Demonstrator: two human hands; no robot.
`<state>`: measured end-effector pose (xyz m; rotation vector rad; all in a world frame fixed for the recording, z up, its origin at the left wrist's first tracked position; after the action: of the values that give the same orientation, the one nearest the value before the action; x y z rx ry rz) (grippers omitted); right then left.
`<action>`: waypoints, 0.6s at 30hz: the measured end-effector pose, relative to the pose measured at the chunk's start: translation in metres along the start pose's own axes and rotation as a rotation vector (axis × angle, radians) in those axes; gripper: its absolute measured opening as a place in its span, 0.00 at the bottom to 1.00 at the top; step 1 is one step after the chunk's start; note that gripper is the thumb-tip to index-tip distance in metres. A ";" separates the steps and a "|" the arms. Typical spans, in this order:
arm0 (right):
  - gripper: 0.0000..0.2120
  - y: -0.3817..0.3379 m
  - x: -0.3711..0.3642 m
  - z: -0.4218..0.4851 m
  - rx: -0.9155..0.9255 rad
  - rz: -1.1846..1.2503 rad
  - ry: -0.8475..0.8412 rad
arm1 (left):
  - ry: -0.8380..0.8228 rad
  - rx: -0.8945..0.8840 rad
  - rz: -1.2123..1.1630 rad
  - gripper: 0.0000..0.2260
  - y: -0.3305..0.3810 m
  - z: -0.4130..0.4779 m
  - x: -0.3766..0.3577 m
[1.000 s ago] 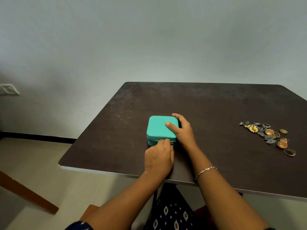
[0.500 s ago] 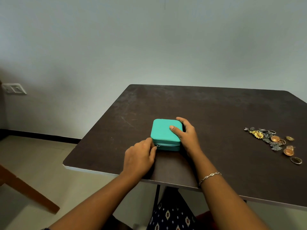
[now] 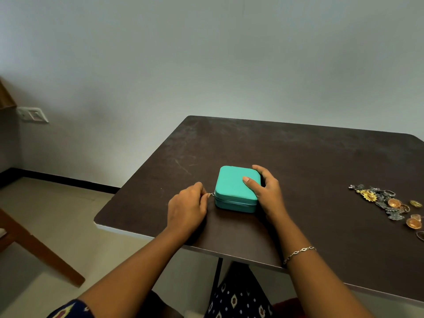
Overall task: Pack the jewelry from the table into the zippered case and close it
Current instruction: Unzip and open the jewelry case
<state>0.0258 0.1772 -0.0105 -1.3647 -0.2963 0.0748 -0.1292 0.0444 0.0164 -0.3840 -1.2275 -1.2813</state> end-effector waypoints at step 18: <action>0.21 0.004 -0.001 0.000 0.008 0.004 0.001 | 0.032 0.104 -0.226 0.06 -0.011 0.065 -0.029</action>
<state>0.0249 0.1777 -0.0144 -1.3578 -0.2919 0.0786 -0.1636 0.1076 0.0123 -0.1512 -1.3327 -1.4025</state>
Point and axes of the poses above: each hand's wrist, its own z-axis towards the middle knuckle, its own x-axis out of the back of the hand, y = z × x, the point moved 9 cm from there along z, towards the middle knuckle, and after that the axes turned 4 degrees about y, right-handed, at the moved point
